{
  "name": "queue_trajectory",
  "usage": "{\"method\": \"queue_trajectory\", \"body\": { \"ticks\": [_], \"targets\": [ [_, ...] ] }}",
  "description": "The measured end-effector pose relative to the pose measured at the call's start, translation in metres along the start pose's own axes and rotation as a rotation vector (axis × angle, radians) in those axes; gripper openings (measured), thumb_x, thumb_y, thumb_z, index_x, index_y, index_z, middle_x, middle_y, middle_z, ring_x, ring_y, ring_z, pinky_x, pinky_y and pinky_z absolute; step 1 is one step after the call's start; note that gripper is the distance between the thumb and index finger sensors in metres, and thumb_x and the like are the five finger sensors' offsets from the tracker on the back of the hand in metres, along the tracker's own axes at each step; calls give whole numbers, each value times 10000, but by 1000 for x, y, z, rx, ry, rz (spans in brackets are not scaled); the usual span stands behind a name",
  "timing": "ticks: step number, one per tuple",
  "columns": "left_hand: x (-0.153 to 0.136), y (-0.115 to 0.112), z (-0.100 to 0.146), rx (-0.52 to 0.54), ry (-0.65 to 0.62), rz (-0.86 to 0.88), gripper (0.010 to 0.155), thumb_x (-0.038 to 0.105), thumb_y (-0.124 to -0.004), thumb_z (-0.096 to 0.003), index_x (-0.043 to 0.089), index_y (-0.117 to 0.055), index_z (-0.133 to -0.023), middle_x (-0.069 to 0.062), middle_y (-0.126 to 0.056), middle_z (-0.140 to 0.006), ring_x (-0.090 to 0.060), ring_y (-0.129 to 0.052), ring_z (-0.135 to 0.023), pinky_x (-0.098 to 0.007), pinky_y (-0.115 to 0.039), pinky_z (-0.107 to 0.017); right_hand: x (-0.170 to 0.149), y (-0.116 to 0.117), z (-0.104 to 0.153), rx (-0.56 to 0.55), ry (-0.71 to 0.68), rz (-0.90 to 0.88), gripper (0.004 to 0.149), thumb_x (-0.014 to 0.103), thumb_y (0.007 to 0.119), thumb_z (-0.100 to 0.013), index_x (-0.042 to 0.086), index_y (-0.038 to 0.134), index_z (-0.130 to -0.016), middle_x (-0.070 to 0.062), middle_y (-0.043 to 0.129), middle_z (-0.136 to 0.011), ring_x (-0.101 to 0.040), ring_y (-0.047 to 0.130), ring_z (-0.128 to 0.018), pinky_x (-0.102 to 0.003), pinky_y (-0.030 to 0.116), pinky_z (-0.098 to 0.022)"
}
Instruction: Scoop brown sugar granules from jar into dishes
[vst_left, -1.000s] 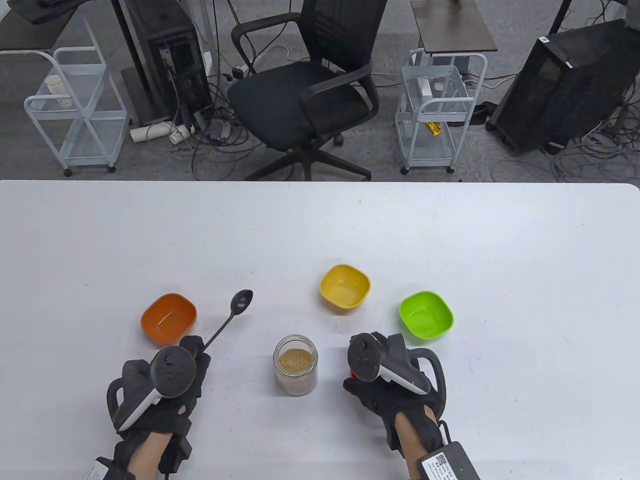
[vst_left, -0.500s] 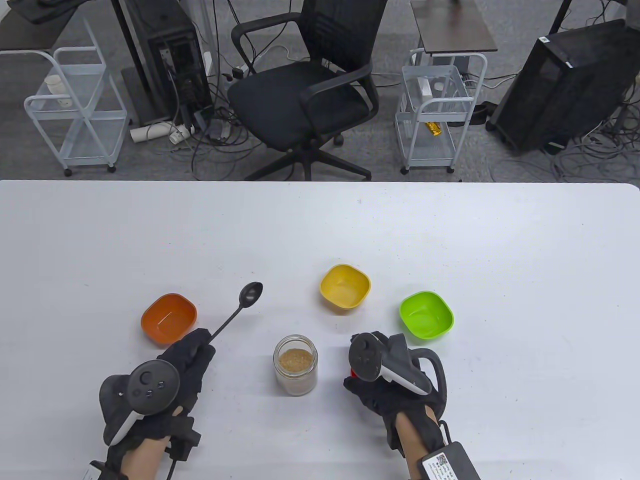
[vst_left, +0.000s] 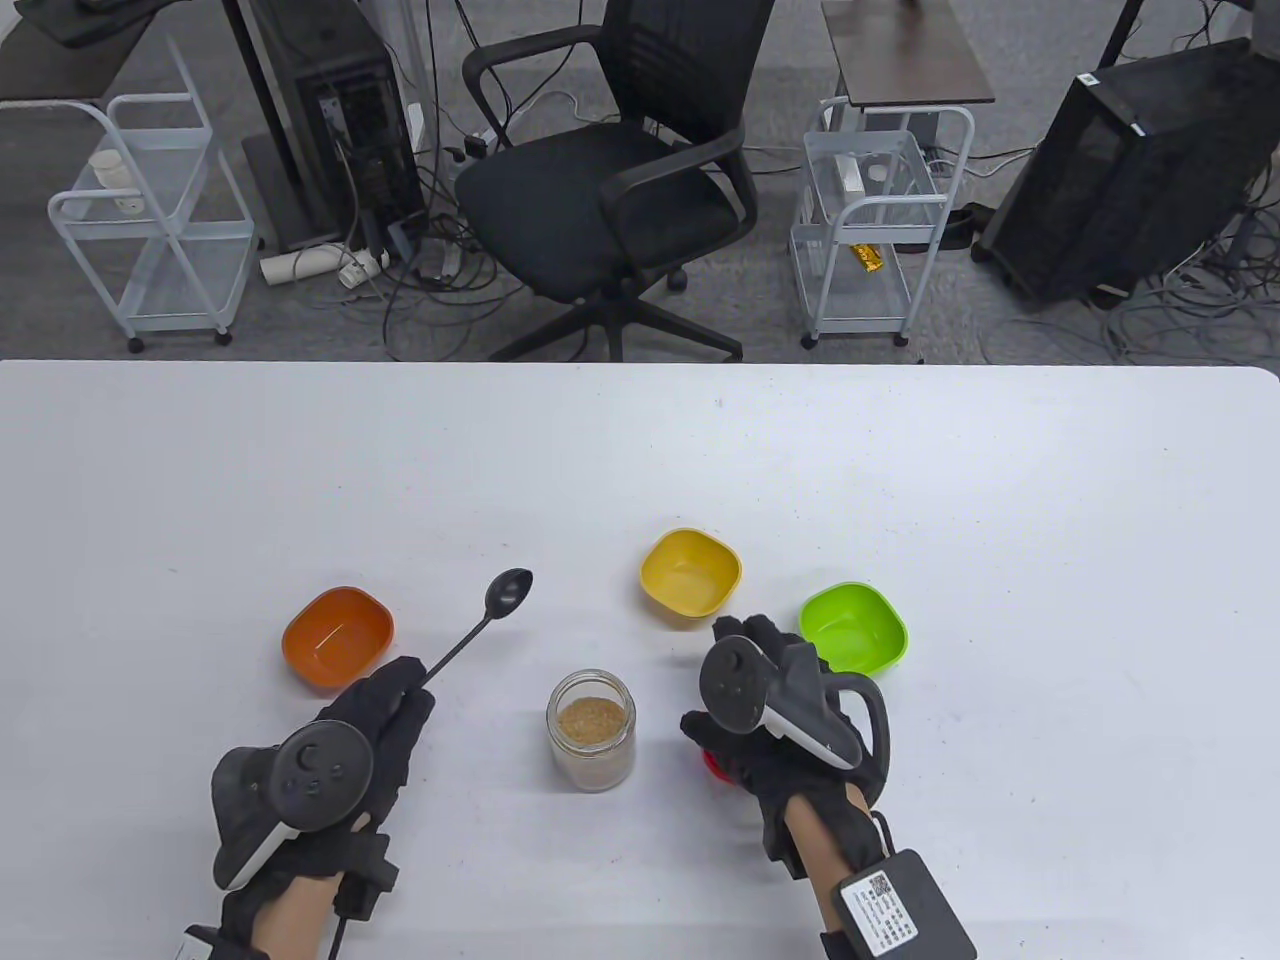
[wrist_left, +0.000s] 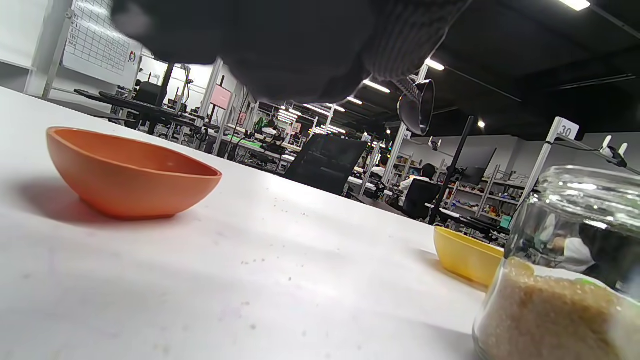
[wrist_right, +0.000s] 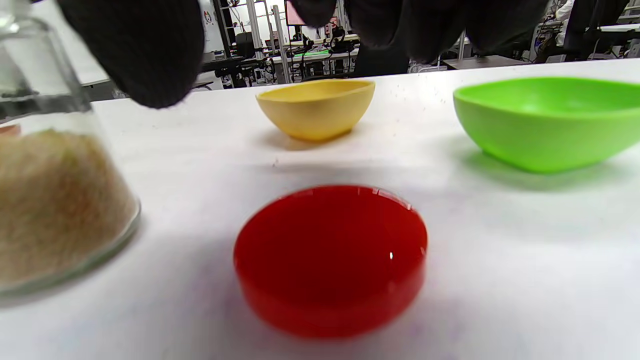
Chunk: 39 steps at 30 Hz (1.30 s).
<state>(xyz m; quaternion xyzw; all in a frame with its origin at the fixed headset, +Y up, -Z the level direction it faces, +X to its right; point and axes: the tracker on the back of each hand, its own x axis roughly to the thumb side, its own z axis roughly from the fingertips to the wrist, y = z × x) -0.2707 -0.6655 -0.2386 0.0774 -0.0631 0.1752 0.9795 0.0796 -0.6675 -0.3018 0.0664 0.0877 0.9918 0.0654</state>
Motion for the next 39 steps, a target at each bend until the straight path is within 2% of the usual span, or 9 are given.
{"method": "queue_trajectory", "body": {
  "ticks": [4, 9, 16, 23, 31, 36, 39],
  "targets": [
    [1, 0, 1, 0, -5, -6, 437, 414, -772, -638, 236, -732, -1035, 17, -968, -756, -71, -1033, -303, -314, -933, -299, 8, -21, -25, 28, -5, 33, 1012, 599, 781, -469, 46, 264, -1140, -273, 327, -1220, -596, 451, -1059, -690, 495, -759],
    [-3, -1, 2, -4, 16, -6, 439, 413, -773, -637, 230, -734, -1034, 17, -970, -753, -73, -1033, -300, -316, -933, -297, 16, -32, -58, 54, 4, 61, 1069, 624, 785, -452, 12, 235, -1135, -293, 291, -1221, -611, 423, -1062, -690, 488, -762],
    [-7, 1, 3, 9, 52, -13, 440, 414, -775, -635, 230, -736, -1033, 16, -970, -751, -74, -1034, -299, -316, -934, -296, 19, -25, -102, 143, 22, 77, 1136, 651, 792, -428, -25, 201, -1124, -337, 254, -1214, -635, 405, -1060, -706, 481, -759],
    [-11, 1, 2, 0, 78, -22, 440, 416, -772, -637, 232, -733, -1034, 17, -967, -755, -76, -1034, -304, -318, -932, -301, 14, -5, -139, 250, 54, 89, 1208, 683, 797, -401, -70, 172, -1110, -377, 243, -1203, -658, 411, -1051, -718, 486, -755],
    [-13, 0, 0, -24, 88, -29, 439, 418, -769, -637, 236, -730, -1035, 20, -965, -760, -80, -1034, -314, -321, -930, -310, 20, 6, -158, 316, 81, 163, 1262, 709, 811, -380, -90, 156, -1106, -389, 275, -1202, -664, 498, -1039, -723, 536, -748],
    [-13, 0, 0, -28, 85, -28, 441, 419, -767, -638, 236, -727, -1037, 20, -963, -762, -83, -1034, -321, -325, -930, -315, 18, 10, -160, 349, 98, 186, 1235, 696, 823, -397, -70, 173, -1116, -348, 361, -1206, -623, 654, -1002, -710, 612, -727],
    [-13, -1, -1, -36, 81, -32, 442, 420, -768, -637, 236, -727, -1037, 20, -963, -763, -84, -1035, -323, -325, -930, -317, 18, 10, -159, 317, 90, 189, 1205, 678, 841, -411, -56, 204, -1123, -308, 432, -1197, -571, 728, -968, -685, 643, -721]
  ]
}}
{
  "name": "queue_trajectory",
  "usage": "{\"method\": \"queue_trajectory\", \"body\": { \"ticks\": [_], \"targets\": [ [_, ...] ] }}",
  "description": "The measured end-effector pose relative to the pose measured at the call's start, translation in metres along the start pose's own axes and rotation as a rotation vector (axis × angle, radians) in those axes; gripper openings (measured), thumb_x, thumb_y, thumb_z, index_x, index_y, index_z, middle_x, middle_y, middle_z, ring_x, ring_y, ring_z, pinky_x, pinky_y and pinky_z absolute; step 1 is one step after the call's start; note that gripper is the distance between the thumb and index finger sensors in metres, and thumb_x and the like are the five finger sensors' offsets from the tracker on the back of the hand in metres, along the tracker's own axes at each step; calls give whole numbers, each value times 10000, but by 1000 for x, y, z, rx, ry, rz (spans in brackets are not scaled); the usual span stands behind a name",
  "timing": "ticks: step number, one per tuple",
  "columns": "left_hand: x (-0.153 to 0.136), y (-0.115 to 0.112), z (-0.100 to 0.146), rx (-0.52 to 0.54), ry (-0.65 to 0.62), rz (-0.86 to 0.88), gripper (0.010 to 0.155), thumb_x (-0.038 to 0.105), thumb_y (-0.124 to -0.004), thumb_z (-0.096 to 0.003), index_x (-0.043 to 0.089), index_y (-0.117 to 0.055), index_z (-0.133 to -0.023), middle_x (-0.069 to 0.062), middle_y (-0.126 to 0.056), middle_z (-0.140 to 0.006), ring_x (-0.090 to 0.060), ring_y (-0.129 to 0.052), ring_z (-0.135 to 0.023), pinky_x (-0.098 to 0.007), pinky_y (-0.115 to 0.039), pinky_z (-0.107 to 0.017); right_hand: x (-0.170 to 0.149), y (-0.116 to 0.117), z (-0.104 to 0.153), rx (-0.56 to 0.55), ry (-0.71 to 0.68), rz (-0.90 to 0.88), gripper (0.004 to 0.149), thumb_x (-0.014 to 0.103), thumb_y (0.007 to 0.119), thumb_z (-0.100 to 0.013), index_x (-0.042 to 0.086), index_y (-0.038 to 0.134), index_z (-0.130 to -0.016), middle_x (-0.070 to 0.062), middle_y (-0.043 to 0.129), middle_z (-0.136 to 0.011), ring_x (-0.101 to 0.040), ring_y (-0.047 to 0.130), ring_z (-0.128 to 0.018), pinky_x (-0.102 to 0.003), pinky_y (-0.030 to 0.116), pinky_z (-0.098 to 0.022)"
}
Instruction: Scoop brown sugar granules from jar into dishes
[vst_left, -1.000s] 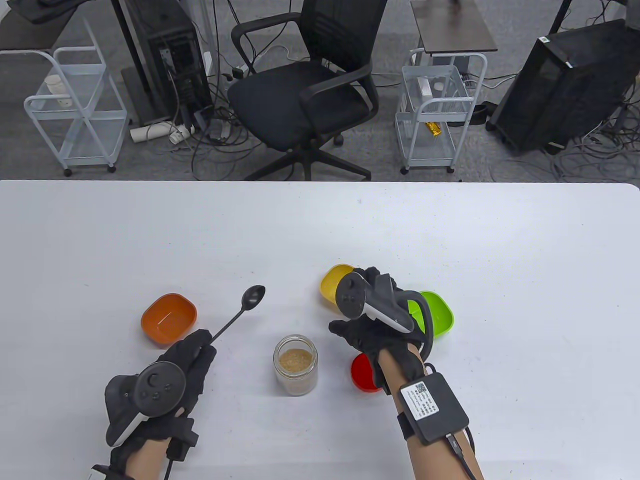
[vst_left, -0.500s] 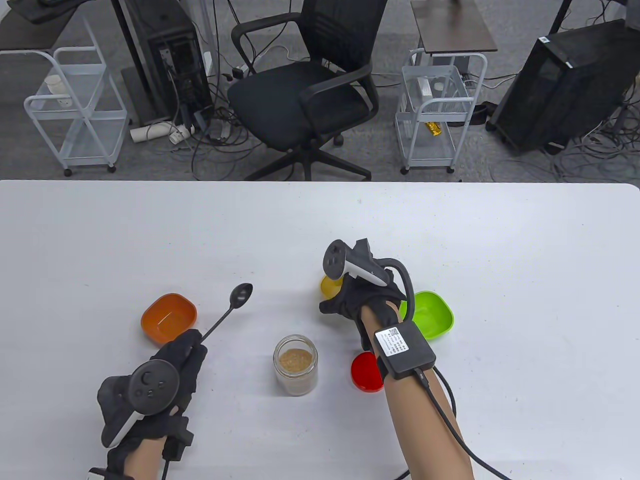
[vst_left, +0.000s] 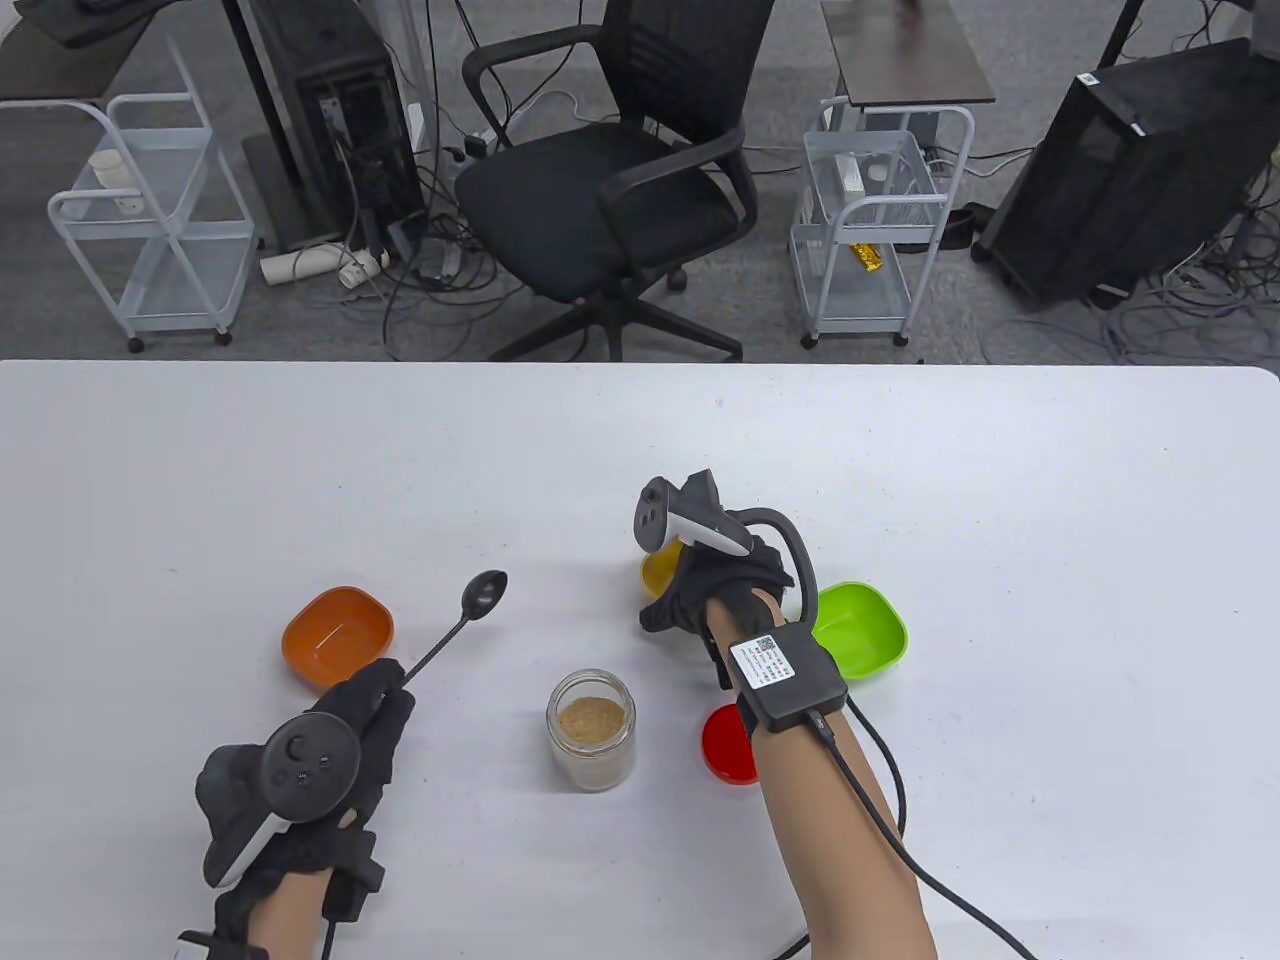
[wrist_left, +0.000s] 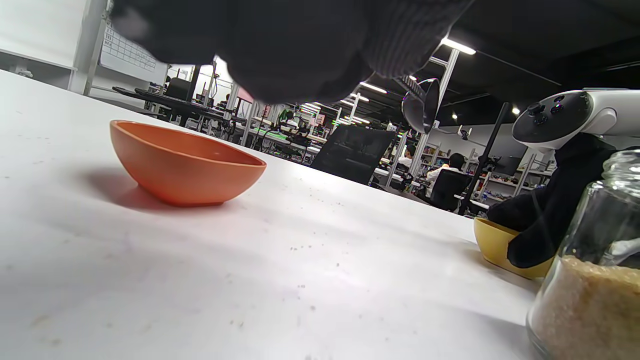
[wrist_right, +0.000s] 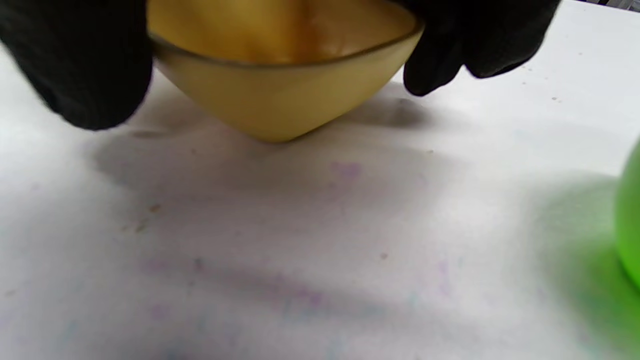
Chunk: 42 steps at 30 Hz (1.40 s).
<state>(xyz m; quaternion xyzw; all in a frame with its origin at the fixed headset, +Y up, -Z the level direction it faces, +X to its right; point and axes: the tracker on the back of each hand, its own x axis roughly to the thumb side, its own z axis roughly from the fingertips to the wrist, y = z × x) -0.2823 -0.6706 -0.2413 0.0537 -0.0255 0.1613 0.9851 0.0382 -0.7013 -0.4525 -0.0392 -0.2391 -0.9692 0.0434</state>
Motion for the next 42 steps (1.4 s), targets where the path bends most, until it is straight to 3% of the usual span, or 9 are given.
{"method": "queue_trajectory", "body": {
  "ticks": [8, 19, 31, 42],
  "targets": [
    [0, 0, -1, -14, -8, 2, 442, 420, -766, -638, 236, -726, -1038, 20, -962, -765, -87, -1035, -328, -328, -929, -321, -7, -9, 26, -90, -42, -32, 1169, 678, 864, -408, -23, 278, -1138, -279, 491, -1187, -538, 757, -926, -666, 657, -711],
    [2, -5, -3, -38, -16, -3, 444, 418, -763, -641, 228, -724, -1040, 18, -958, -765, -82, -1029, -325, -322, -925, -317, -17, -12, 100, -209, -92, -32, 1153, 688, 869, -402, -10, 330, -1144, -278, 520, -1183, -528, 771, -898, -661, 665, -698],
    [4, -6, -3, -54, -32, 2, 453, 418, -760, -642, 211, -720, -1043, 17, -957, -763, -83, -1027, -324, -321, -923, -317, -18, 15, 169, -269, -115, -58, 1148, 690, 868, -405, -10, 341, -1147, -281, 535, -1178, -527, 769, -895, -662, 663, -695],
    [7, -8, -4, -62, -47, -2, 461, 413, -765, -640, 184, -733, -1039, 11, -965, -753, -85, -1029, -312, -324, -925, -305, -21, 49, 191, -288, -110, -124, 1143, 692, 863, -410, -8, 343, -1148, -285, 518, -1182, -528, 762, -889, -664, 657, -691]
  ]
}}
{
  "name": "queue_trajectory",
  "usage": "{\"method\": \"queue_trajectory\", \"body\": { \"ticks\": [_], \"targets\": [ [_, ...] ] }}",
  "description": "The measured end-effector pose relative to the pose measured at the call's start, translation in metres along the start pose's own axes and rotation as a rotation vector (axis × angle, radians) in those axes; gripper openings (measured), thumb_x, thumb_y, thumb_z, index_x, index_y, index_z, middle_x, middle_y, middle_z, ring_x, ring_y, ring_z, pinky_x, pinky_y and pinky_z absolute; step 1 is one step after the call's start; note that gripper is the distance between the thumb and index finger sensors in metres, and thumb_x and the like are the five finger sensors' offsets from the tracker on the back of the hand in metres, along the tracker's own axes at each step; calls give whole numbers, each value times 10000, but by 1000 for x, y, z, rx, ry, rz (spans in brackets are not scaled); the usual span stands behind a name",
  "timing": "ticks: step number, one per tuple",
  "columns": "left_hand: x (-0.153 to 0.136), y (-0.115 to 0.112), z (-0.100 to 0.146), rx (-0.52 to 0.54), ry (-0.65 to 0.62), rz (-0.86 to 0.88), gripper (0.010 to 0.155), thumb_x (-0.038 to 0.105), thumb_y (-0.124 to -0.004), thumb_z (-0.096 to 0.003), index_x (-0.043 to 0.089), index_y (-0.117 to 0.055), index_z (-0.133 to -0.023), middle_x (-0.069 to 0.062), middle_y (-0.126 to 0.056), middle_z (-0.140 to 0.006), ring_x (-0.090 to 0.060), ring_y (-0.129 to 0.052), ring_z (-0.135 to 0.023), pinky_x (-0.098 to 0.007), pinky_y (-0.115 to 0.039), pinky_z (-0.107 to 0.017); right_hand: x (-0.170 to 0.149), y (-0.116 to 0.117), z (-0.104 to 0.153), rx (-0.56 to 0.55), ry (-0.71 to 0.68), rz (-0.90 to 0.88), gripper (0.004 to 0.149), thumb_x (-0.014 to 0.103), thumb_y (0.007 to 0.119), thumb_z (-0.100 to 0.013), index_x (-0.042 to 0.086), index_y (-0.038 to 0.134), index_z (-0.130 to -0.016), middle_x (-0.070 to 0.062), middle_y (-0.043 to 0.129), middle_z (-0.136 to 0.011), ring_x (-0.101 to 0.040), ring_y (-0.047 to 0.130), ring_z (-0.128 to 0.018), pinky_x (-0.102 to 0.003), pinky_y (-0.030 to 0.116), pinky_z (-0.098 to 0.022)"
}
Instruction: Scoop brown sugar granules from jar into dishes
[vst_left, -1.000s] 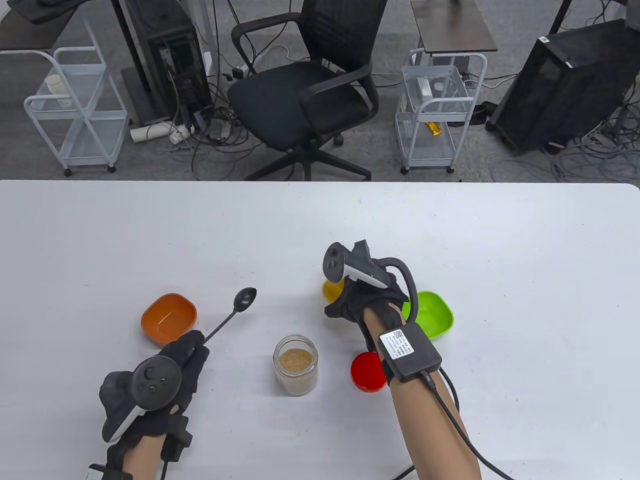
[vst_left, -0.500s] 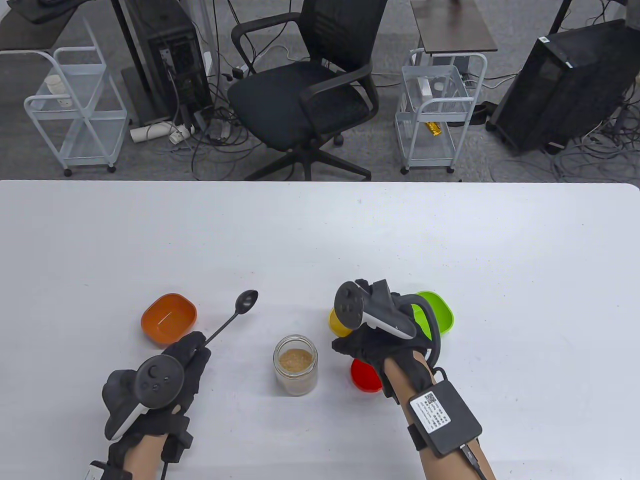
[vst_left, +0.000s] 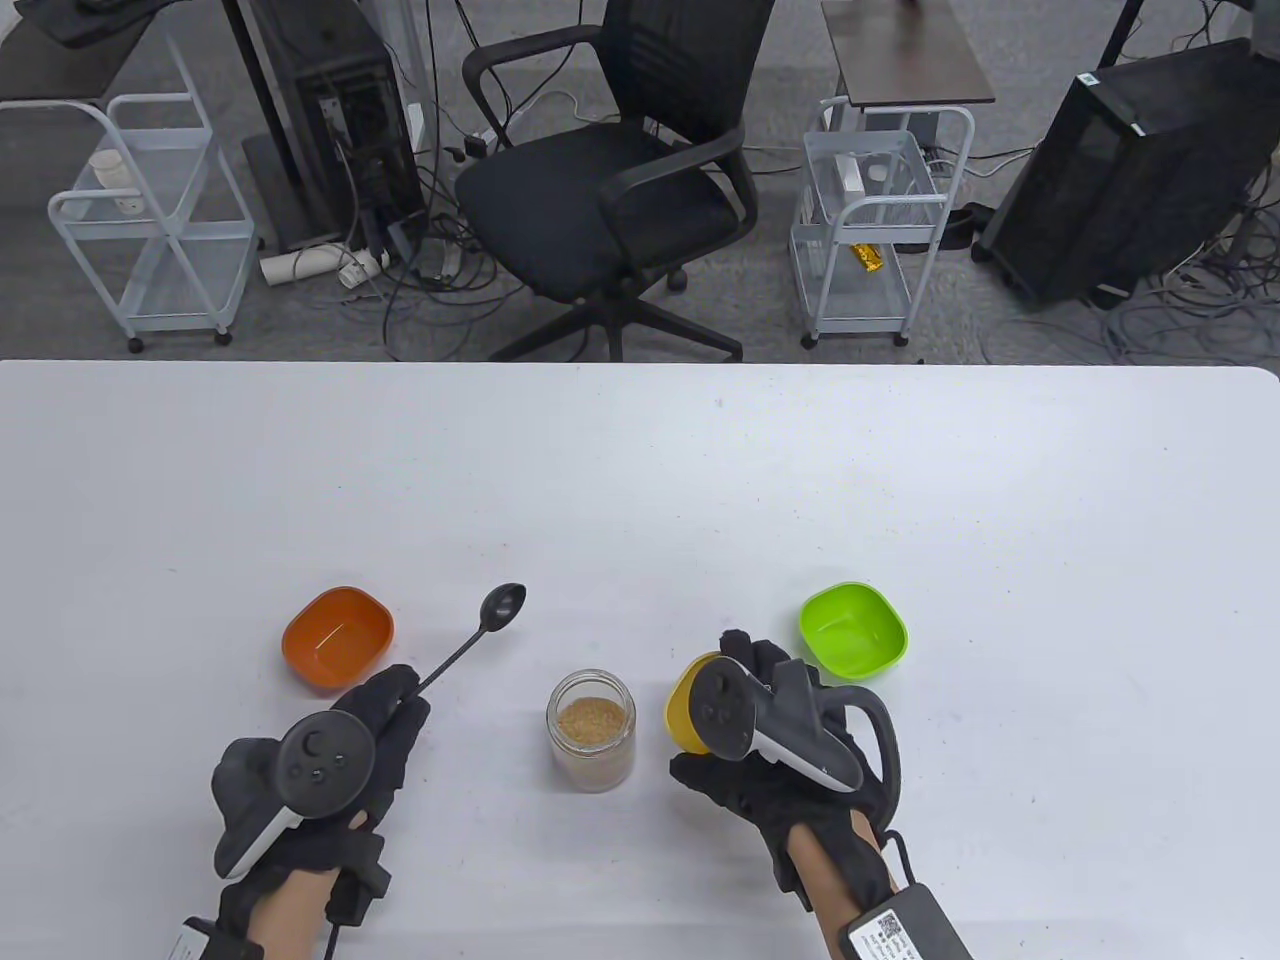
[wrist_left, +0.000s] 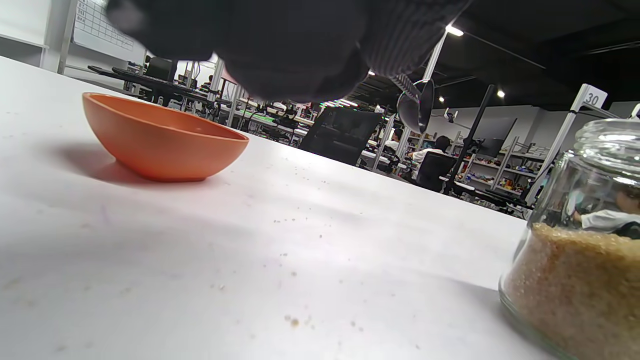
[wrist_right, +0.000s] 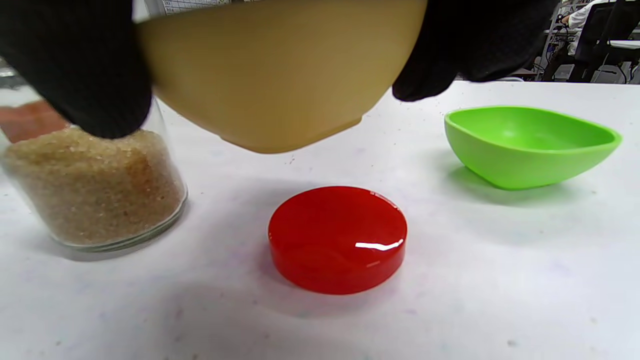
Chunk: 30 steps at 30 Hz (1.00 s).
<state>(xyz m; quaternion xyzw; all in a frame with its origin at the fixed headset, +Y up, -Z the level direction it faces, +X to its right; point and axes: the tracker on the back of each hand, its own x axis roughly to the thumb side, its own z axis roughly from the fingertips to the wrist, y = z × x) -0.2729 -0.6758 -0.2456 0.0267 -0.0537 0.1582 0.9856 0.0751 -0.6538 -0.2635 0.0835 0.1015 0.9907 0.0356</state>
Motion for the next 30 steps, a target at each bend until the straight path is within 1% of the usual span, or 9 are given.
{"method": "queue_trajectory", "body": {
  "ticks": [4, 7, 11, 14, 18, 21, 24, 27, 30],
  "targets": [
    [1, 0, 0, -8, -13, 5, 464, 412, -771, -635, 179, -742, -1034, 12, -975, -732, -81, -1033, -298, -322, -931, -294, -3, 8, 1, -24, 6, -32, 1143, 687, 871, -407, -8, 347, -1148, -288, 520, -1176, -529, 756, -878, -668, 652, -685],
    [0, 4, 2, 6, -19, 41, 479, 405, -779, -630, 207, -712, -1060, 7, -985, -708, -79, -1037, -279, -322, -936, -277, -6, 9, 3, -39, 7, -38, 1145, 687, 875, -404, -7, 350, -1149, -287, 519, -1173, -526, 747, -872, -668, 648, -681],
    [5, 10, 8, 20, -79, 82, 453, 395, -790, -625, 247, -735, -1049, 2, -999, -693, -83, -1043, -263, -327, -940, -264, -11, 8, 4, -56, 6, -72, 1143, 690, 874, -403, -7, 357, -1147, -287, 524, -1167, -523, 744, -859, -663, 651, -674],
    [12, 17, 11, 0, -136, 107, 439, 393, -798, -621, 246, -762, -1034, -3, -1005, -697, -90, -1046, -265, -333, -940, -265, -14, 10, 5, -58, -10, -91, 1144, 691, 872, -403, -7, 354, -1147, -287, 516, -1167, -523, 740, -857, -661, 649, -673],
    [15, 32, 10, -30, -172, 146, 432, 393, -795, -625, 237, -779, -1027, -7, -1007, -699, -99, -1049, -273, -339, -939, -272, -13, 11, 9, -70, -18, -92, 1142, 689, 870, -403, -5, 351, -1147, -286, 512, -1169, -524, 735, -860, -663, 645, -674],
    [19, 46, 8, -71, -197, 165, 429, 390, -796, -627, 224, -792, -1022, -14, -1009, -696, -109, -1051, -276, -347, -937, -275, -14, 11, 9, -74, -20, -95, 1141, 688, 870, -402, -2, 351, -1147, -284, 504, -1173, -525, 732, -861, -662, 643, -675],
    [28, 61, 6, -144, -227, 123, 425, 387, -797, -628, 213, -802, -1016, -16, -1011, -689, -117, -1053, -279, -353, -937, -279, -14, 10, 9, -75, -20, -94, 1139, 687, 871, -402, 0, 351, -1147, -284, 504, -1174, -524, 730, -862, -661, 643, -676],
    [41, 74, 3, -209, -250, 53, 419, 386, -801, -629, 208, -815, -1008, -19, -1015, -682, -122, -1053, -277, -358, -935, -279, -15, 11, 10, -76, -21, -95, 1137, 687, 870, -402, 3, 351, -1147, -283, 502, -1174, -524, 730, -862, -661, 642, -676],
    [58, 83, 0, -275, -266, -77, 419, 386, -803, -629, 203, -821, -1005, -17, -1016, -682, -124, -1052, -276, -360, -934, -280, -14, 12, 11, -75, -26, -94, 1136, 687, 869, -402, 5, 351, -1147, -283, 500, -1176, -524, 728, -863, -661, 641, -676]
  ]
}}
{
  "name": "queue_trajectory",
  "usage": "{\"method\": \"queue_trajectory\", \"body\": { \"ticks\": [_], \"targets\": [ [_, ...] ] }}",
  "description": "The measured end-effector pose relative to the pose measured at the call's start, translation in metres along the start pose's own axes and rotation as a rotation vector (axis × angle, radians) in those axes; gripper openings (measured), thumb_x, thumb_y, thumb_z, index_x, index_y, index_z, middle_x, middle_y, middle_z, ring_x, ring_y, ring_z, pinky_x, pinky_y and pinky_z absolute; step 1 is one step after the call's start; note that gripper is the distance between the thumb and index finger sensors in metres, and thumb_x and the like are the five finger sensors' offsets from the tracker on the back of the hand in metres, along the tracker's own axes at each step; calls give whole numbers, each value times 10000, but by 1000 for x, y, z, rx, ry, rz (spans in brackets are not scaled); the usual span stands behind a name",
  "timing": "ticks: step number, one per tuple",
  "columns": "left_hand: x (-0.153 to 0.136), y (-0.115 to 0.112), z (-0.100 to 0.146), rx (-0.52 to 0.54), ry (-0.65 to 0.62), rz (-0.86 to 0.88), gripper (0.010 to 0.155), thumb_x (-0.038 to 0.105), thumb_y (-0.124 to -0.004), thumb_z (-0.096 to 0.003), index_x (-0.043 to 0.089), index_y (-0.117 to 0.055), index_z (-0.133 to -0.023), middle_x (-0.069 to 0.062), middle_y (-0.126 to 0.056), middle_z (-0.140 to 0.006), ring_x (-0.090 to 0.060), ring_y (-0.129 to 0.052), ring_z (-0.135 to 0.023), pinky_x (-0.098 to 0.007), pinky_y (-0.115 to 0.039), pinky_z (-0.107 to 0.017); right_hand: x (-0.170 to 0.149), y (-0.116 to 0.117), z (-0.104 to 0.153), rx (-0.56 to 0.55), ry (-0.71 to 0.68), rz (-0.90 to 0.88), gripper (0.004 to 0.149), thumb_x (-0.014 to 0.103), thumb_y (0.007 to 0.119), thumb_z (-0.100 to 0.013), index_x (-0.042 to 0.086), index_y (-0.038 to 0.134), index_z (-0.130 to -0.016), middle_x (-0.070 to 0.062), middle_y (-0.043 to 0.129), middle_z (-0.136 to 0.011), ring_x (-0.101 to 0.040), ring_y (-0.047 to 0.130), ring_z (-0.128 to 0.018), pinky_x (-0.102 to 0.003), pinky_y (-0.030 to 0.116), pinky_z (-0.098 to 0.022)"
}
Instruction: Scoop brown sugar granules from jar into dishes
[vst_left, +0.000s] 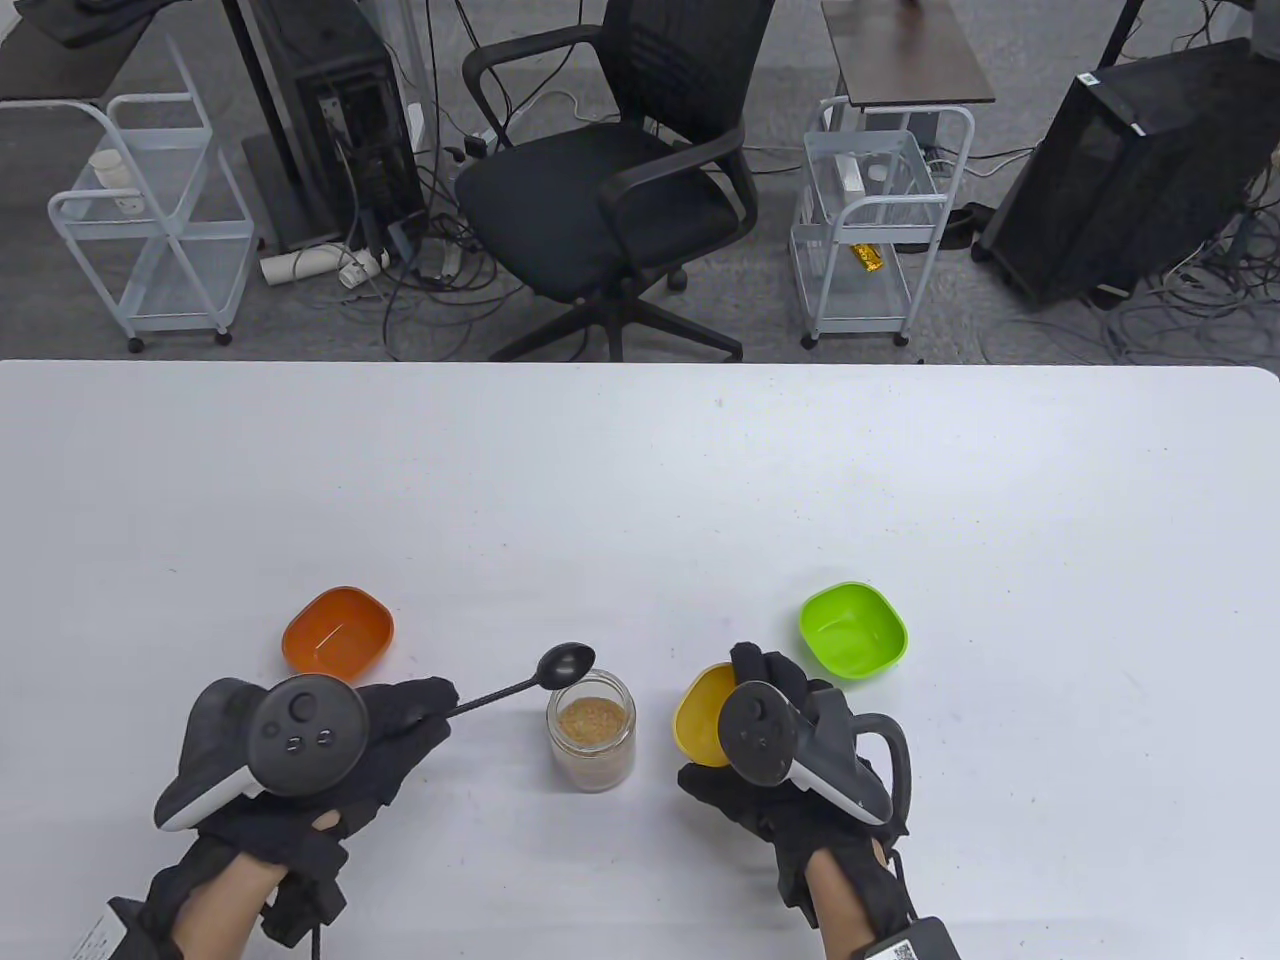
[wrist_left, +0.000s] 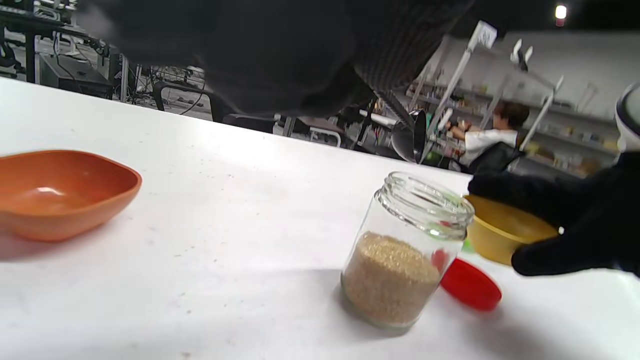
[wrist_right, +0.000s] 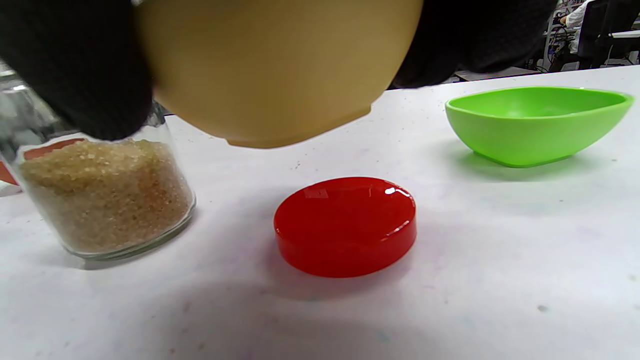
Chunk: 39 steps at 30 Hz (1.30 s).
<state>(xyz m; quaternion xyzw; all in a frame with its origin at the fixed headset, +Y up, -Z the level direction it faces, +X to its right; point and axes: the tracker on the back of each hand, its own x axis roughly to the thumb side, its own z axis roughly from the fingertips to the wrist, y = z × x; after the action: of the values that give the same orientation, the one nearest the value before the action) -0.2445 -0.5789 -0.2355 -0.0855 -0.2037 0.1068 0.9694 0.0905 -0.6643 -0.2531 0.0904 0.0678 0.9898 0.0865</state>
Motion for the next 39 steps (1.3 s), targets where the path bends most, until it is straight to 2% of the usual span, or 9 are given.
{"method": "queue_trajectory", "body": {
  "ticks": [8, 19, 27, 30, 33, 39],
  "targets": [
    [42, 17, -18, -130, 10, -232, 417, 382, -808, -627, 203, -825, -1004, -21, -1018, -686, -131, -1049, -279, -367, -929, -285, 0, 1, 0, 7, -12, -3, 1133, 687, 868, -401, 7, 353, -1147, -280, 495, -1178, -524, 725, -863, -660, 637, -678],
    [97, 5, -49, -260, 49, -590, 416, 383, -820, -621, 210, -832, -1000, -23, -1022, -694, -135, -1042, -275, -375, -924, -287, 1, 3, 1, 14, -33, -18, 1130, 689, 865, -401, 10, 355, -1147, -279, 495, -1179, -521, 726, -860, -659, 636, -678],
    [134, -9, -62, -301, 65, -820, 414, 381, -822, -620, 214, -832, -999, -24, -1022, -697, -135, -1038, -273, -378, -922, -289, 2, 3, 1, 12, -41, -22, 1128, 689, 865, -401, 12, 357, -1147, -278, 494, -1180, -522, 723, -862, -658, 636, -679],
    [138, -11, -68, -355, 71, -810, 414, 381, -820, -622, 211, -832, -999, -19, -1024, -691, -127, -1038, -267, -374, -924, -286, 2, 3, 1, 12, -42, -24, 1128, 689, 864, -402, 11, 357, -1147, -278, 494, -1180, -521, 723, -862, -658, 637, -678],
    [133, -7, -74, -413, 79, -724, 414, 374, -819, -622, 198, -837, -997, -19, -1027, -680, -121, -1035, -255, -370, -926, -275, 1, 3, 1, 12, -42, -27, 1129, 690, 865, -399, 12, 358, -1146, -277, 493, -1181, -522, 723, -861, -658, 636, -679],
    [104, 3, -88, -530, 76, -411, 418, 370, -818, -620, 176, -850, -989, -16, -1036, -656, -107, -1034, -233, -359, -932, -254, 1, 3, 1, 13, -41, -28, 1127, 688, 864, -401, 12, 357, -1147, -278, 492, -1181, -523, 721, -863, -659, 634, -680]
  ]
}}
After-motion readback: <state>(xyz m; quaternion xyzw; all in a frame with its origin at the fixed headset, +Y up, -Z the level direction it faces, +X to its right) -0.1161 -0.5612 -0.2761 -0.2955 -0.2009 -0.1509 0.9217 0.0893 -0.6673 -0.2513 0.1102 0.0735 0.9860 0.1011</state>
